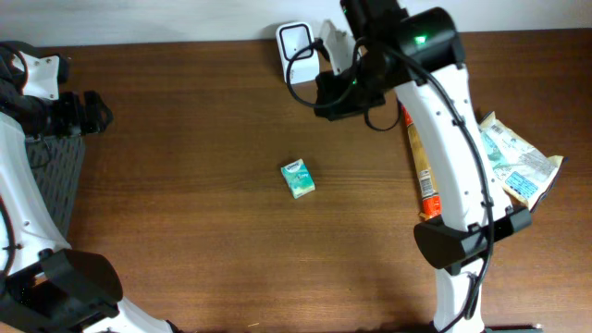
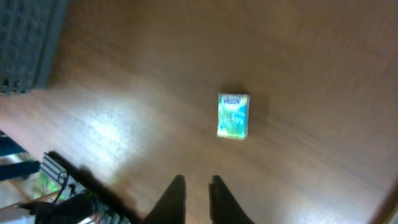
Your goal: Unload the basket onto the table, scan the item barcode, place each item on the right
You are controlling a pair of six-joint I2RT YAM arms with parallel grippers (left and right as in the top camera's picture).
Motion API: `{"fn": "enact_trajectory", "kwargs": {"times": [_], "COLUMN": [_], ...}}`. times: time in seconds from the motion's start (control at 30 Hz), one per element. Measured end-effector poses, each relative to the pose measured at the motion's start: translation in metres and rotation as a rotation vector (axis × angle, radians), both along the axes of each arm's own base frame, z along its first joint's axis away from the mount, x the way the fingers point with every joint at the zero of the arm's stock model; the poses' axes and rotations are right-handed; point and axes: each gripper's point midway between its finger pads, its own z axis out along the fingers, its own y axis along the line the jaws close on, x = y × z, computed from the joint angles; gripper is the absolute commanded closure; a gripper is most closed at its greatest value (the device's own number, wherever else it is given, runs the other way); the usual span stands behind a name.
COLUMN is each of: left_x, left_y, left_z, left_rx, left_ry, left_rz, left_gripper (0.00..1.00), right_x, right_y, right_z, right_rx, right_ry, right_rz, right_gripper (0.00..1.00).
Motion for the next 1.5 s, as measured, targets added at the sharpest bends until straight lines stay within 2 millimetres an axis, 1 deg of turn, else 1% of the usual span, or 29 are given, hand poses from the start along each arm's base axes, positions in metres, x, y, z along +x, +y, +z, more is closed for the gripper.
{"fn": "enact_trajectory", "kwargs": {"times": [0.03,0.07,0.1,0.13,0.2,0.23,0.27,0.37,0.4,0.53,0.6,0.67,0.73,0.83,0.9,1.03,1.13,1.17,1.3,1.5], "left_x": [0.0,0.0,0.0,0.0,0.0,0.0,0.0,0.0,0.0,0.0,0.0,0.0,0.0,0.0,0.0,0.0,0.0,0.0,0.0,0.0], "left_y": [0.0,0.0,0.0,0.0,0.0,0.0,0.0,0.0,0.0,0.0,0.0,0.0,0.0,0.0,0.0,0.0,0.0,0.0,0.0,0.0], "left_z": [0.0,0.0,0.0,0.0,0.0,0.0,0.0,0.0,0.0,0.0,0.0,0.0,0.0,0.0,0.0,0.0,0.0,0.0,0.0,0.0], "left_rx": [0.0,0.0,0.0,0.0,0.0,0.0,0.001,0.0,0.0,0.0,0.0,0.0,0.0,0.0,0.0,0.0,0.0,0.001,0.0,0.0], "left_ry": [0.0,0.0,0.0,0.0,-0.001,0.0,-0.001,0.0,0.0,0.0,0.0,0.0,0.0,0.0,0.0,0.0,0.0,-0.001,0.0,0.0], "left_rz": [0.0,0.0,0.0,-0.001,0.0,0.0,0.0,0.0,0.0,0.0,0.0,0.0,0.0,0.0,0.0,0.0,0.0,0.0,0.0,0.0], "left_gripper": [0.01,0.01,0.01,0.01,0.01,0.01,0.01,0.01,0.01,0.01,0.01,0.01,0.01,0.01,0.01,0.01,0.01,0.01,0.01,0.01], "right_x": [-0.001,-0.002,-0.001,0.004,0.005,0.004,0.008,0.007,0.005,-0.005,-0.009,-0.009,-0.008,-0.014,-0.018,-0.021,-0.024,-0.025,-0.031,-0.026], "right_y": [-0.002,-0.006,-0.007,-0.006,-0.007,-0.009,-0.008,-0.008,-0.01,-0.019,-0.026,-0.033,-0.036,-0.035,-0.032,-0.028,-0.024,-0.023,-0.019,-0.014], "right_z": [-0.011,-0.033,-0.044,-0.057,-0.084,-0.104,-0.126,-0.16,-0.171,-0.199,-0.207,-0.213,-0.219,-0.227,-0.231,-0.235,-0.244,-0.247,-0.259,-0.259], "right_rx": [-0.022,-0.061,-0.073,-0.08,-0.102,-0.12,-0.124,-0.136,-0.142,-0.164,-0.166,-0.167,-0.158,-0.141,-0.124,-0.098,-0.068,-0.057,-0.023,0.007], "right_ry": [0.034,0.1,0.119,0.133,0.181,0.215,0.23,0.265,0.28,0.341,0.369,0.384,0.389,0.411,0.421,0.432,0.44,0.441,0.454,0.433], "right_rz": [-0.01,-0.035,-0.044,-0.062,-0.082,-0.095,-0.11,-0.132,-0.14,-0.176,-0.197,-0.216,-0.223,-0.215,-0.2,-0.185,-0.179,-0.175,-0.167,-0.162], "right_gripper": [0.54,0.48,0.45,0.44,0.43,0.43,0.43,0.36,0.36,0.36,0.36,0.32,0.3,0.29,0.3,0.3,0.31,0.34,0.38,0.39]}}
